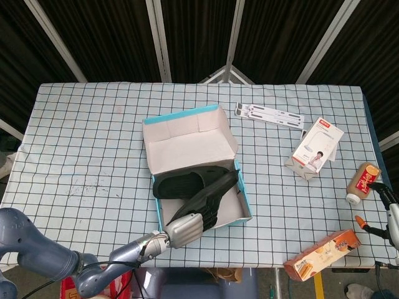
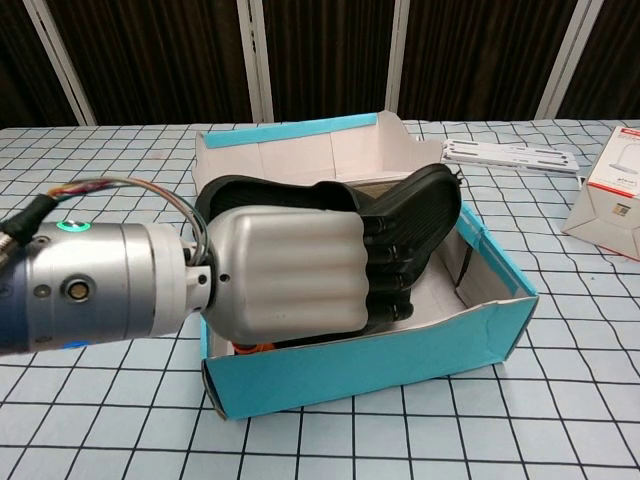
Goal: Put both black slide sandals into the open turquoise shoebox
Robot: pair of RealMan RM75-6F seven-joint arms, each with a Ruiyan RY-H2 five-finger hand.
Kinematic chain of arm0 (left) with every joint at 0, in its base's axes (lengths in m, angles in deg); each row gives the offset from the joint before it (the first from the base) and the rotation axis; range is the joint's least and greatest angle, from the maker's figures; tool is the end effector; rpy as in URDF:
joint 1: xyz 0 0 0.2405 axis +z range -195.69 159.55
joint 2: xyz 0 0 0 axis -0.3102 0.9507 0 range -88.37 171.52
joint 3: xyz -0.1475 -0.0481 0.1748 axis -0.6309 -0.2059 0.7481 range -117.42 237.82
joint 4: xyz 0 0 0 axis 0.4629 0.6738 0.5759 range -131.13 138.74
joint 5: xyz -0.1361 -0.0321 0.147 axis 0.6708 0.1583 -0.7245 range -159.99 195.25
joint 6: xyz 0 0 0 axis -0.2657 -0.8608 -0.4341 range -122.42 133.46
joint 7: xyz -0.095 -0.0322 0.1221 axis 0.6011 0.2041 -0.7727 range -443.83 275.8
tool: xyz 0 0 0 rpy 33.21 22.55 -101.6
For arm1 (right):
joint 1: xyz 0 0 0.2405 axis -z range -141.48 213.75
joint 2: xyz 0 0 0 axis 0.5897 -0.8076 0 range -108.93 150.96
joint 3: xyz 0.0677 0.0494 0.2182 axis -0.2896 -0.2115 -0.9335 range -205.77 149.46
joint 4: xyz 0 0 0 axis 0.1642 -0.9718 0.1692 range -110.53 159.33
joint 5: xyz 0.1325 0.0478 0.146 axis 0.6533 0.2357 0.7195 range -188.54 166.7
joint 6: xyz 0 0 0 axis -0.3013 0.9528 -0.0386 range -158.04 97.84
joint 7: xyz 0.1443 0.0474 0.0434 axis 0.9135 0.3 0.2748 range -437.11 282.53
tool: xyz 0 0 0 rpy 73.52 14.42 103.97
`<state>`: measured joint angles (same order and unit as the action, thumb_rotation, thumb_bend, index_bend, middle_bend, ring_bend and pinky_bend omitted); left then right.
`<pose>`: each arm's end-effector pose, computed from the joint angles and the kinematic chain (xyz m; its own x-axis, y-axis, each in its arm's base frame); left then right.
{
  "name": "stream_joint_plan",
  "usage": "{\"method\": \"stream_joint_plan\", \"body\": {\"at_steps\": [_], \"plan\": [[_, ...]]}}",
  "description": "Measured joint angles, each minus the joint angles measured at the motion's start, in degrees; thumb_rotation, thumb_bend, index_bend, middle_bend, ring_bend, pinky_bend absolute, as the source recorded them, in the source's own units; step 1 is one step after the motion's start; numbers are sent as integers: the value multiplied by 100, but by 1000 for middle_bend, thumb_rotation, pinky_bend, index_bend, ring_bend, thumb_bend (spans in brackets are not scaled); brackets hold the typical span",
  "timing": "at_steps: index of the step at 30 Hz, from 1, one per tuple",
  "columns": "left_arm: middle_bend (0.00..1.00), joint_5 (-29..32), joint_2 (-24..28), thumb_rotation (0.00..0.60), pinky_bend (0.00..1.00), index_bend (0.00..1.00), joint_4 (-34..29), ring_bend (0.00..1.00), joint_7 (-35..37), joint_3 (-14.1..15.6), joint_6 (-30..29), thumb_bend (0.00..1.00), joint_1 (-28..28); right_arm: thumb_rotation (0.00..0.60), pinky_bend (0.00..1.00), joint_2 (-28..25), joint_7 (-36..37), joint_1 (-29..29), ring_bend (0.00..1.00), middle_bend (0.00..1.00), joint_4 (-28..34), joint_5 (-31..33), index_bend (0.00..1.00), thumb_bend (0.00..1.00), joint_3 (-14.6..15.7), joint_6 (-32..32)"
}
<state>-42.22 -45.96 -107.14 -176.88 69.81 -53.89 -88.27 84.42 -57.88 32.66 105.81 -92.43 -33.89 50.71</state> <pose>-0.0070 0.2197 -0.0554 0.7728 -0.6158 0.1533 -0.3834 -0.6456 -0.6605 -0.3405 -0.1967 0.1867 0.2517 0.0130 0.9677 -0.9619 0.1141 0.2486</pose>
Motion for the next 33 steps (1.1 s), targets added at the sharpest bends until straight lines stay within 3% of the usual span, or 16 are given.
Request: {"method": "stream_joint_plan", "body": {"at_steps": [11, 20, 22, 25, 26, 33], "plan": [[37, -12, 251, 364, 107, 0, -359, 0, 28, -17, -258, 277, 101, 600, 213, -2, -16, -18, 253, 213, 22, -2, 236, 233, 11, -36], [36, -431, 548, 372, 107, 0, -744, 0, 74, -42, -444, 295, 147, 600, 213, 2, 26, -35, 253, 213, -8, 28, 236, 234, 11, -97], [37, -555, 665, 394, 107, 0, -883, 0, 124, -54, -541, 312, 194, 600, 213, 5, 28, -36, 253, 213, -13, 27, 236, 234, 9, -94], [62, -764, 840, 561, 111, 0, -1041, 0, 299, -84, -685, 314, 300, 600, 213, 1, 23, -34, 253, 213, 4, 21, 236, 233, 12, -86], [71, -824, 873, 591, 113, 0, -1080, 0, 403, -102, -732, 313, 348, 600, 213, -3, 16, -30, 253, 213, 14, 18, 236, 233, 14, -80], [87, -778, 827, 600, 114, 21, -1198, 0, 1741, -343, -937, 312, 729, 600, 213, -20, -59, -26, 253, 213, 71, 22, 236, 234, 26, -84]]}}
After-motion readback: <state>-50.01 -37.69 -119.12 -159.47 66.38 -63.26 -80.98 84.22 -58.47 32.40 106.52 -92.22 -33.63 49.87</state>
